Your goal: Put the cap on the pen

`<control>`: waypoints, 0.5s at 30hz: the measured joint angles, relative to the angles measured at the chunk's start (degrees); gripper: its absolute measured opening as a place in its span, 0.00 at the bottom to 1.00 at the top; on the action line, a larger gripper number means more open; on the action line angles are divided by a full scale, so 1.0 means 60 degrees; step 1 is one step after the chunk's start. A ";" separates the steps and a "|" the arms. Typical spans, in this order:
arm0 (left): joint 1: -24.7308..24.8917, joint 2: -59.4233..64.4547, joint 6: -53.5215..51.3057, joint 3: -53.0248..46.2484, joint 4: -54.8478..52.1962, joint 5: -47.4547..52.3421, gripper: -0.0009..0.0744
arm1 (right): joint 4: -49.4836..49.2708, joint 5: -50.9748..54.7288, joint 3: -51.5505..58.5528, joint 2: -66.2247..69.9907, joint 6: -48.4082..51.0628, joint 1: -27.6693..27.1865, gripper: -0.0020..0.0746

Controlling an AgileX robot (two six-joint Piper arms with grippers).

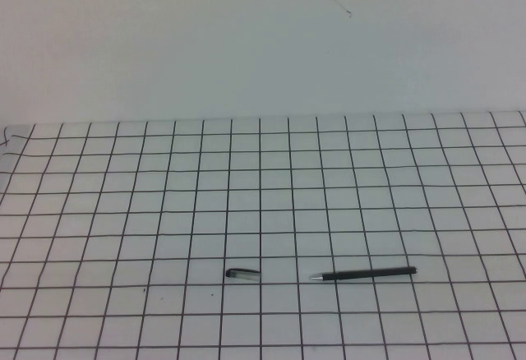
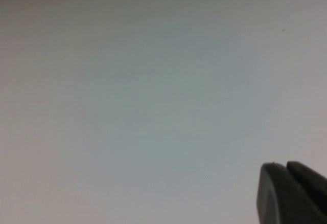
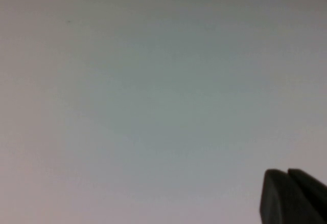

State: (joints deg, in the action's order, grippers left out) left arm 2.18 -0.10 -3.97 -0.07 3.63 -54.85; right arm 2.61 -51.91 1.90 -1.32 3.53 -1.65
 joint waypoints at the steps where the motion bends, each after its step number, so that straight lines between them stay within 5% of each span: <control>1: 0.0000 0.0000 0.0000 0.0000 0.0000 -0.0052 0.01 | 0.0000 -0.0026 0.0000 0.0000 0.0000 0.0000 0.02; 9: 0.0000 0.0000 0.0662 0.0012 -0.0007 -0.0487 0.01 | 0.0000 -0.0073 0.0000 0.0000 0.0024 0.0000 0.02; 15: 0.0000 0.0000 0.2395 0.0349 -0.1753 0.3450 0.01 | 0.0037 -0.0110 0.0000 0.0000 -0.0186 0.0000 0.02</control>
State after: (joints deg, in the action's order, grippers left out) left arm 2.18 -0.10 10.40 2.02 -6.89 -34.16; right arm 2.84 -52.57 1.90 -1.32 2.42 -1.65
